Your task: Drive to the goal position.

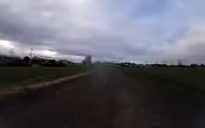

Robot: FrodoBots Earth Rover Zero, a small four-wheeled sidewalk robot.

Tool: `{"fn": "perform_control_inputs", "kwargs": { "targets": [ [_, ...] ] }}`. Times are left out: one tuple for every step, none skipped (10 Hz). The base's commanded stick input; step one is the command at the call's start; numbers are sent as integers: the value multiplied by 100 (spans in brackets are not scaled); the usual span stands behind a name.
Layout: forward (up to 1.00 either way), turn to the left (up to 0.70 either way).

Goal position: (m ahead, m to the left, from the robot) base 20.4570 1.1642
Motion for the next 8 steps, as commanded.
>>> {"fn": "perform_control_inputs", "kwargs": {
  "targets": [
    [85,0],
    [85,0],
    [85,-19],
    [85,-6],
    [85,0],
    [85,0],
    [85,0],
    [85,0]
  ]
}}
